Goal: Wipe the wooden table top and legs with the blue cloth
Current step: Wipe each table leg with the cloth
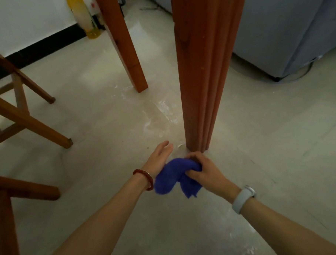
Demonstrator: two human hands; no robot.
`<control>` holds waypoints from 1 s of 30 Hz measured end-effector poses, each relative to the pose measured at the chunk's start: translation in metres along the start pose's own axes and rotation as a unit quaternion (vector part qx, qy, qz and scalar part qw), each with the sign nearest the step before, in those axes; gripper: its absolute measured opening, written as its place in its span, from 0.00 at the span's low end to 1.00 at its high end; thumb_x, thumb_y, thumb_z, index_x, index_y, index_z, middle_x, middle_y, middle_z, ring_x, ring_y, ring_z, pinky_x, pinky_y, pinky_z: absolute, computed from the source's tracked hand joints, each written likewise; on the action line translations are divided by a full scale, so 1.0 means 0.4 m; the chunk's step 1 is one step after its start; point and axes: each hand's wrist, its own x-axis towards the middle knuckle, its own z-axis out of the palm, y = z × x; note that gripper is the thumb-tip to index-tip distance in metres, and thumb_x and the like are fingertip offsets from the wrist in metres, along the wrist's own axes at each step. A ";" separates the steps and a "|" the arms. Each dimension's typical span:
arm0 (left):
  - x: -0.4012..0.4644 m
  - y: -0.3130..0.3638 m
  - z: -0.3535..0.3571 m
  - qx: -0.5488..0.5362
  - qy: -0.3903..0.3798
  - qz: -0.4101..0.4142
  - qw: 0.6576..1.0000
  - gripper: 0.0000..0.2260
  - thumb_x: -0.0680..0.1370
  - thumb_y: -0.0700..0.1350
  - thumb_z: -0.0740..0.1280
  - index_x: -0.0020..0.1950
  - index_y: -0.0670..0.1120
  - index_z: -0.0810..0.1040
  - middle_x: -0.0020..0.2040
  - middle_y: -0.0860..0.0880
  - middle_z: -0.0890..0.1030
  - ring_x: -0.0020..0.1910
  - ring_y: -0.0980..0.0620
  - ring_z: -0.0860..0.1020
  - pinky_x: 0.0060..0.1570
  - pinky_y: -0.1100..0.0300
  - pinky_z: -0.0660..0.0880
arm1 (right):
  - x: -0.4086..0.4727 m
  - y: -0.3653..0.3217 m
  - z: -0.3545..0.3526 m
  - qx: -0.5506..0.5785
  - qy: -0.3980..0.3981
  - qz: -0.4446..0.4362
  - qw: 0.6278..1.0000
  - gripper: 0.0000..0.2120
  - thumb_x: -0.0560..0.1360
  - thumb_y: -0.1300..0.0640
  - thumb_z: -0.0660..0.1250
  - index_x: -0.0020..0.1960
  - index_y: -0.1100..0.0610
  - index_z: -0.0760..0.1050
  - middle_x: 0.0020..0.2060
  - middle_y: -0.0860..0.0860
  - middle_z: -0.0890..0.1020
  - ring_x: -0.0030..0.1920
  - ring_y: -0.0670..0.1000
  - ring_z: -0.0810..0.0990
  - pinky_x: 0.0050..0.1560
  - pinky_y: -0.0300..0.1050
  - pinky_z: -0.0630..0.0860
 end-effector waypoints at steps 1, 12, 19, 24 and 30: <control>-0.006 -0.007 0.000 -0.043 -0.034 -0.029 0.998 0.21 0.77 0.59 0.54 0.65 0.49 0.68 0.66 0.48 0.71 0.63 0.50 0.71 0.64 0.54 0.68 | -0.007 -0.014 0.006 0.037 0.015 -0.008 0.999 0.14 0.71 0.70 0.66 0.49 0.55 0.71 0.42 0.49 0.78 0.40 0.40 0.77 0.43 0.32 0.72; -0.024 0.028 0.069 -0.262 -0.109 -0.107 0.953 0.18 0.80 0.54 0.54 0.57 0.43 0.75 0.51 0.45 0.80 0.50 0.51 0.77 0.51 0.58 0.74 | -0.029 -0.028 0.036 -0.012 0.071 -0.019 0.997 0.40 0.69 0.53 0.72 0.73 0.51 0.53 0.66 0.46 0.56 0.63 0.43 0.63 0.51 0.17 0.62; -0.041 0.055 0.048 -0.221 -0.038 -0.025 0.974 0.07 0.75 0.49 0.65 0.50 0.49 0.71 0.49 0.47 0.78 0.46 0.48 0.78 0.45 0.52 0.78 | -0.008 -0.055 0.010 -0.058 0.150 -0.115 0.980 0.30 0.73 0.62 0.67 0.68 0.46 0.55 0.60 0.42 0.66 0.57 0.40 0.69 0.59 0.26 0.65; -0.015 0.121 0.024 -0.187 0.208 0.167 0.946 0.08 0.74 0.39 0.67 0.44 0.51 0.71 0.49 0.43 0.77 0.46 0.47 0.76 0.41 0.61 0.75 | 0.003 -0.069 -0.044 -0.036 0.195 -0.177 0.964 0.23 0.74 0.55 0.66 0.66 0.52 0.62 0.57 0.41 0.71 0.52 0.34 0.74 0.52 0.25 0.71; 0.014 0.239 0.059 -0.098 0.281 0.341 0.892 0.12 0.77 0.39 0.62 0.59 0.47 0.71 0.59 0.50 0.74 0.56 0.56 0.73 0.57 0.67 0.71 | -0.007 -0.060 -0.108 -0.031 0.290 -0.156 0.944 0.18 0.76 0.65 0.59 0.62 0.50 0.65 0.55 0.48 0.71 0.50 0.43 0.76 0.46 0.28 0.74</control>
